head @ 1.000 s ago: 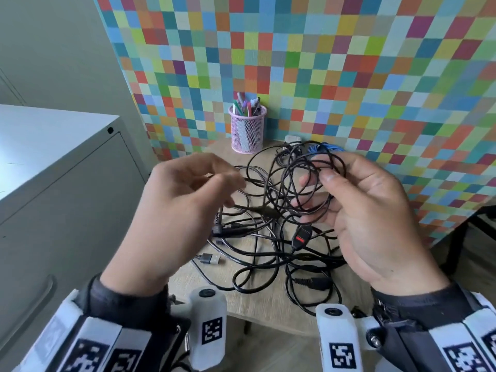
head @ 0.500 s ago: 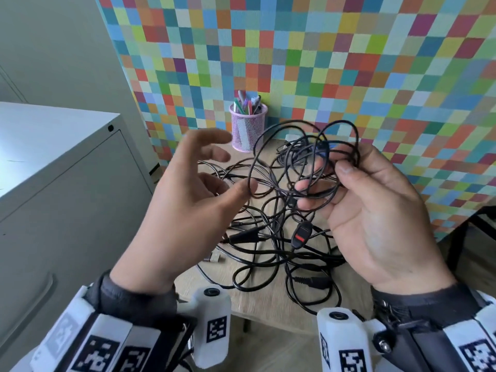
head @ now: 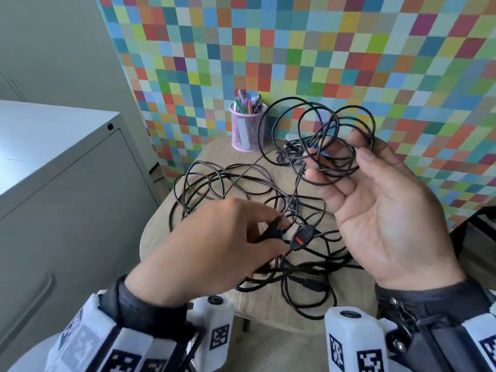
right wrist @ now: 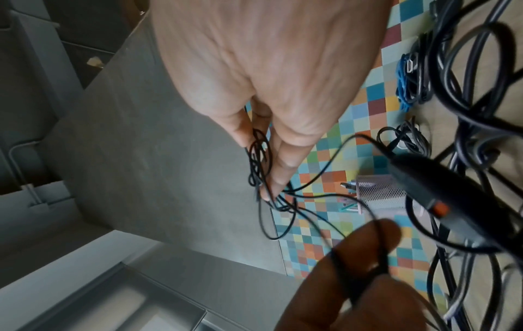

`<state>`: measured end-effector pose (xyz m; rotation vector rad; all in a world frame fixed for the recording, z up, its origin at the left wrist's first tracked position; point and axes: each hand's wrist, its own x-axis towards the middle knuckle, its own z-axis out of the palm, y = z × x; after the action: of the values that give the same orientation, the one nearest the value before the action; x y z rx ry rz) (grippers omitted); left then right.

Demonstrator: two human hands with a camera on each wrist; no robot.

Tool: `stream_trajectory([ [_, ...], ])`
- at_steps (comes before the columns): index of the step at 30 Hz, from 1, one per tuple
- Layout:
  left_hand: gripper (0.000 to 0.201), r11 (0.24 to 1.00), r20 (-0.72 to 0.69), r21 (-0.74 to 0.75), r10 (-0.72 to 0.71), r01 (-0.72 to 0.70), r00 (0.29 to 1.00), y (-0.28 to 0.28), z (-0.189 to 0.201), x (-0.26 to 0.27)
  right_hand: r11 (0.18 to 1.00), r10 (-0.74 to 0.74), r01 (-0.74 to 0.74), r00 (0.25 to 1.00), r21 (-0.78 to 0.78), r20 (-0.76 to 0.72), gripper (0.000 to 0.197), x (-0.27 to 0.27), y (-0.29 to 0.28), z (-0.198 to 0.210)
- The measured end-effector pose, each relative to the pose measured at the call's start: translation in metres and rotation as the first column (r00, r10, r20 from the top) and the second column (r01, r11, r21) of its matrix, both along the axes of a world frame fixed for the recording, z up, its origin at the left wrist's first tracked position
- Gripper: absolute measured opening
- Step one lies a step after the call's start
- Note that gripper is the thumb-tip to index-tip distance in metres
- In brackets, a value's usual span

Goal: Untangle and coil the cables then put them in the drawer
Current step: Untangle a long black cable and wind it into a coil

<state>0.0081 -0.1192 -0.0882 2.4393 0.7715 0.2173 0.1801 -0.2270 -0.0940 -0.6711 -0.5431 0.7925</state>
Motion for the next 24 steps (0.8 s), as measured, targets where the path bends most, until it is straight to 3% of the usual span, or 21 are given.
stream_trajectory([
  [3,0.013,0.992,0.194,-0.127,0.014,0.011,0.981,0.003,0.004,-0.004,0.999,-0.023,0.024,0.999,-0.029,0.045,0.026,0.005,-0.001,0.001],
  [8,0.005,0.968,0.454,-0.246,0.159,-0.049,0.877,0.019,0.018,-0.016,0.978,-0.156,0.162,0.986,-0.135,0.05,0.044,0.016,-0.001,-0.005],
  [11,0.019,0.959,0.521,-0.284,0.171,-0.019,0.837,0.025,0.017,-0.019,0.942,-0.225,0.263,0.956,-0.206,0.19,0.045,0.017,0.0,-0.009],
  [13,0.024,0.965,0.529,-0.261,0.136,0.008,0.838,0.021,0.015,-0.016,0.899,-0.26,0.371,0.88,-0.233,0.397,0.048,0.013,0.0,-0.012],
  [15,0.027,0.973,0.534,-0.229,0.097,0.033,0.84,0.016,0.011,-0.011,0.869,-0.23,0.455,0.721,-0.196,0.654,0.049,0.008,0.0,-0.013],
  [17,0.028,0.976,0.557,-0.211,0.075,0.053,0.827,0.013,0.007,-0.007,0.896,-0.069,0.396,0.573,-0.202,0.816,0.052,0.001,-0.002,-0.01],
  [19,0.029,0.963,0.6,-0.261,0.107,0.067,0.793,0.012,0.004,-0.004,0.9,0.148,0.303,0.466,-0.314,0.872,0.061,-0.005,-0.002,-0.011],
  [21,0.031,0.925,0.673,-0.363,0.177,0.112,0.719,0.008,0.007,-0.003,0.866,0.268,0.297,0.404,-0.403,0.874,0.067,-0.008,-0.001,-0.018],
  [24,0.038,0.864,0.767,-0.472,0.304,0.176,0.565,0.006,0.015,-0.004,0.85,0.235,0.342,0.436,-0.402,0.869,0.038,-0.01,0.003,-0.022],
])
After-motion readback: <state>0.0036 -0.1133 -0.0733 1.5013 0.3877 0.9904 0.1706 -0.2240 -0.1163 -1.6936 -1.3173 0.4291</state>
